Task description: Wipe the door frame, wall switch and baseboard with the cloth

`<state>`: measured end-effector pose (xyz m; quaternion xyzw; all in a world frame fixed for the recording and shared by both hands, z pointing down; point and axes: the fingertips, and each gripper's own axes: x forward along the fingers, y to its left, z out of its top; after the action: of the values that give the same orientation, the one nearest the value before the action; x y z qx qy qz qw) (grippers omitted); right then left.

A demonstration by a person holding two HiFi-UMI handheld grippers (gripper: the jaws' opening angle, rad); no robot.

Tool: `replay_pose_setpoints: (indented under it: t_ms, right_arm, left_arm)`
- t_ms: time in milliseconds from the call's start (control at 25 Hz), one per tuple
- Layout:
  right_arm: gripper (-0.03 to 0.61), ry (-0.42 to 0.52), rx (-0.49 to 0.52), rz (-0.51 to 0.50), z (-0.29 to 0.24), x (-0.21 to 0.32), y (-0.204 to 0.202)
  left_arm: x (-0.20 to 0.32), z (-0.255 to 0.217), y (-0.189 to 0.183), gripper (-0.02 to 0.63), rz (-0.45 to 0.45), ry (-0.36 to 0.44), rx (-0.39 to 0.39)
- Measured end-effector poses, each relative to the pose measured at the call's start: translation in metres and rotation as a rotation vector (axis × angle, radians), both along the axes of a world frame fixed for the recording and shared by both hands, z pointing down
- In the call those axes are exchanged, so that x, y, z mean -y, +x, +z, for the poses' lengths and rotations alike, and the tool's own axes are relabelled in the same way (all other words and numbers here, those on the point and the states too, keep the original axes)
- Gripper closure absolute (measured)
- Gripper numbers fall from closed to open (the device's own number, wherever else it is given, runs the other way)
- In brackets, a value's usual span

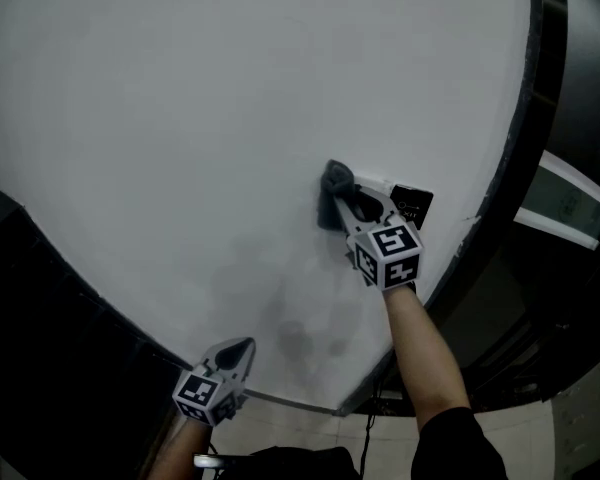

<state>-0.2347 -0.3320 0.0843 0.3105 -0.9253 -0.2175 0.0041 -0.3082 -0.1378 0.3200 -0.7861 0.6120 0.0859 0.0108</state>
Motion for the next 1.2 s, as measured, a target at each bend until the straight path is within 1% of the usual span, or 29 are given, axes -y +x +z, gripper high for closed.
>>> replay_pose_setpoints:
  t_ms: [280, 600, 720, 880, 1200]
  right_arm:
    - [0.492, 0.068, -0.046, 0.046, 0.000, -0.003, 0.014]
    - [0.492, 0.069, -0.043, 0.077, 0.001, 0.003, 0.040]
    - [0.492, 0.076, -0.038, 0.094, 0.002, 0.004, 0.052]
    - [0.492, 0.076, -0.032, 0.109, 0.002, 0.003, 0.059]
    - [0.492, 0.073, -0.029, 0.135, 0.000, 0.007, 0.086]
  left_arm:
    - [0.004, -0.003, 0.007, 0.612, 0.011, 0.002, 0.006]
    - [0.006, -0.004, 0.016, 0.612, 0.021, 0.000, 0.005]
    - [0.006, -0.002, 0.022, 0.612, 0.034, -0.002, 0.016]
    - [0.004, 0.001, 0.025, 0.612, 0.046, -0.009, 0.015]
    - [0.012, -0.001, 0.043, 0.611, 0.070, -0.013, 0.020]
